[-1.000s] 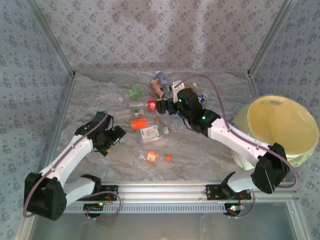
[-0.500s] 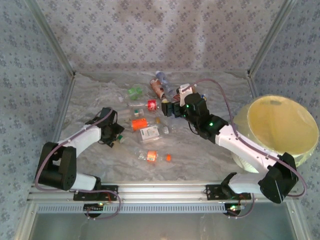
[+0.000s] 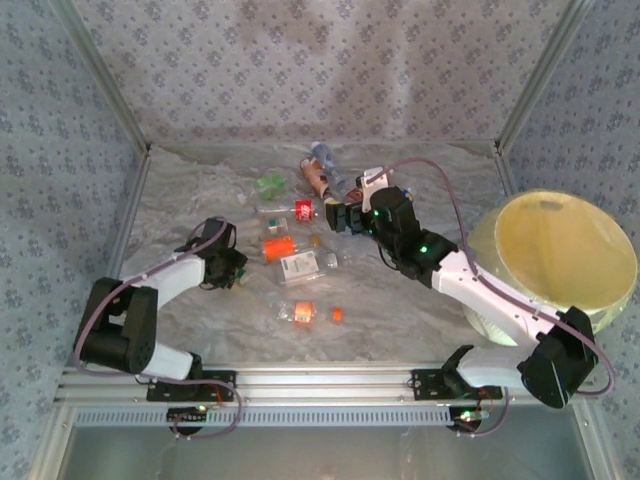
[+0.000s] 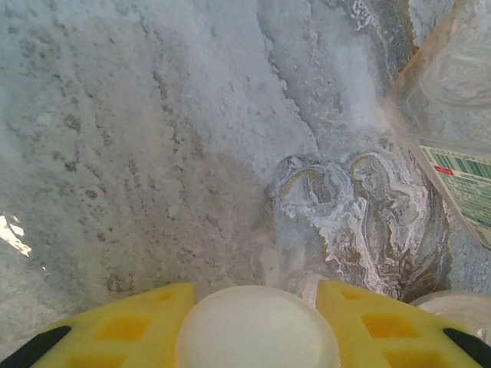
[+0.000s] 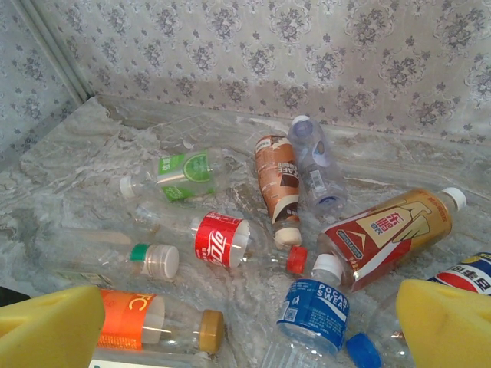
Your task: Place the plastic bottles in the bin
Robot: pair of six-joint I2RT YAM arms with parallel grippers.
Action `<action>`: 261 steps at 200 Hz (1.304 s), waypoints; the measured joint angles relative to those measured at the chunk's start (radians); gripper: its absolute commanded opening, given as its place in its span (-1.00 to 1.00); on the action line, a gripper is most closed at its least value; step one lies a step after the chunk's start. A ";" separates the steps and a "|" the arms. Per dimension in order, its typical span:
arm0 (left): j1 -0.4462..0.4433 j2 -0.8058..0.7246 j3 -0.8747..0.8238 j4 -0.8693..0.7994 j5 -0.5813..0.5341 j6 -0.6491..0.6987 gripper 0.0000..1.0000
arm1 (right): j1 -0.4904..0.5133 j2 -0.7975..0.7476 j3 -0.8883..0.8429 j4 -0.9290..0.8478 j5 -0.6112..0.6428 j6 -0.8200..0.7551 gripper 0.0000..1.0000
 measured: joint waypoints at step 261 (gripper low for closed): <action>-0.121 -0.275 0.420 0.086 0.194 0.588 -0.43 | -0.046 0.009 -0.100 0.320 -0.666 0.127 1.00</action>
